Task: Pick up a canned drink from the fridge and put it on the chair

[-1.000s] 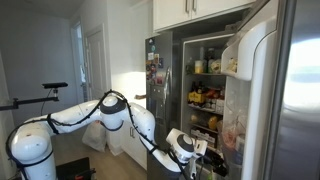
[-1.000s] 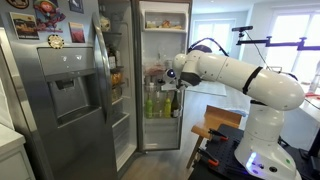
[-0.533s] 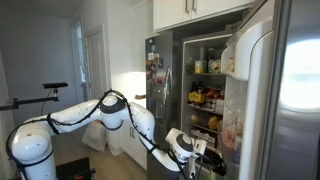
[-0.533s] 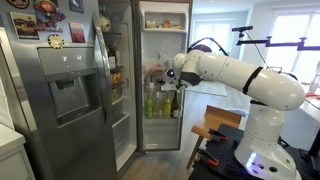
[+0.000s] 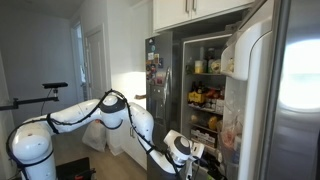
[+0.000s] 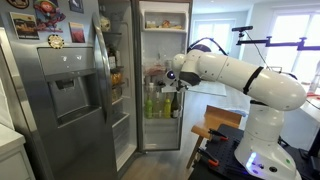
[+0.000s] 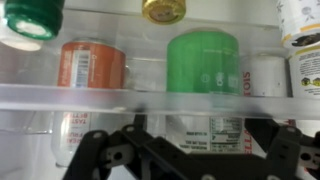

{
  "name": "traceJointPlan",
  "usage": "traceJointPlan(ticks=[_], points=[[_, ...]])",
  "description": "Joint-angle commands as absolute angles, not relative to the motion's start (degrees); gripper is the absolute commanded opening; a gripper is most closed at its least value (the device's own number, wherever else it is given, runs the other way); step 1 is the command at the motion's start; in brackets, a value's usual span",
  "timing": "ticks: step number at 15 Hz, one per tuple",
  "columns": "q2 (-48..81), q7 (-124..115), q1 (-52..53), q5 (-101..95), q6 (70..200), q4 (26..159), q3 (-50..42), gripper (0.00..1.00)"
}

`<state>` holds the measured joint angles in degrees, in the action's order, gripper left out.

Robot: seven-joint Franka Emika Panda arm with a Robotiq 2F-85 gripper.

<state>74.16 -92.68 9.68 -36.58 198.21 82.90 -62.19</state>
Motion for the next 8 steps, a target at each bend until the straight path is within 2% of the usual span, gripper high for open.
traceJointPlan(ticks=[1,8], points=[[70.7,-91.7,11.4,-37.8,198.2,87.5,-60.9,1.0],[61.4,-92.0,13.9,-43.2,198.2,96.0,-58.9,1.0]])
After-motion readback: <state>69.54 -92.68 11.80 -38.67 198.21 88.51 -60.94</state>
